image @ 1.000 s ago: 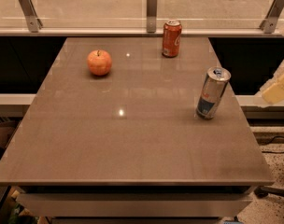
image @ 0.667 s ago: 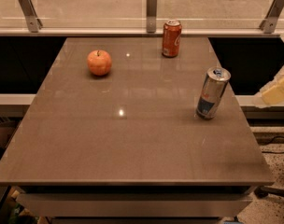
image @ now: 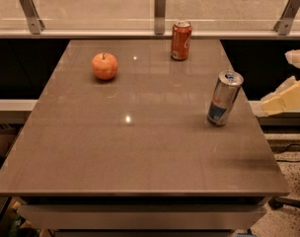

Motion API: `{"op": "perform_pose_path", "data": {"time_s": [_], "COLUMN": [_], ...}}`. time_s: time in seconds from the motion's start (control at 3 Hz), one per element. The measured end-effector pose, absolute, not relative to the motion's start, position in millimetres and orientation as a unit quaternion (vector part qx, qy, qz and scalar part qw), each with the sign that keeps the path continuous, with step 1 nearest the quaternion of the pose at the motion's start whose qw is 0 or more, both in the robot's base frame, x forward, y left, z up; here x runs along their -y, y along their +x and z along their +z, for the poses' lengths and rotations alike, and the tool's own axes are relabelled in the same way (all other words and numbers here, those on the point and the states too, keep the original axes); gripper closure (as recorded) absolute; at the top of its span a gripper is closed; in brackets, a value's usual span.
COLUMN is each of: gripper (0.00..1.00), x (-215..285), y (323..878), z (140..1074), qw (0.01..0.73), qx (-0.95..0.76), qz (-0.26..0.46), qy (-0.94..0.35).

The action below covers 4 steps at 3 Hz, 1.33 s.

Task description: Move redbull can near apple

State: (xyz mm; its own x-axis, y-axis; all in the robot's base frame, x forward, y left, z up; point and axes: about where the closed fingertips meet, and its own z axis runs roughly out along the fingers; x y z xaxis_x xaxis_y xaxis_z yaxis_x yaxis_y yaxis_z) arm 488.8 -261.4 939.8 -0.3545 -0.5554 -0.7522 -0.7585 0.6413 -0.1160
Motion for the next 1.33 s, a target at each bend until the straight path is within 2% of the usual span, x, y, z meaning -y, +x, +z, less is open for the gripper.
{"op": "perform_pose_path", "data": {"time_s": [1.33], "gripper": [0.00], "x": [222], "y": [509], "z": [917], "qw": [0.528], "qx": [-0.741], "qz": [0.218], "qy": [-0.353]}}
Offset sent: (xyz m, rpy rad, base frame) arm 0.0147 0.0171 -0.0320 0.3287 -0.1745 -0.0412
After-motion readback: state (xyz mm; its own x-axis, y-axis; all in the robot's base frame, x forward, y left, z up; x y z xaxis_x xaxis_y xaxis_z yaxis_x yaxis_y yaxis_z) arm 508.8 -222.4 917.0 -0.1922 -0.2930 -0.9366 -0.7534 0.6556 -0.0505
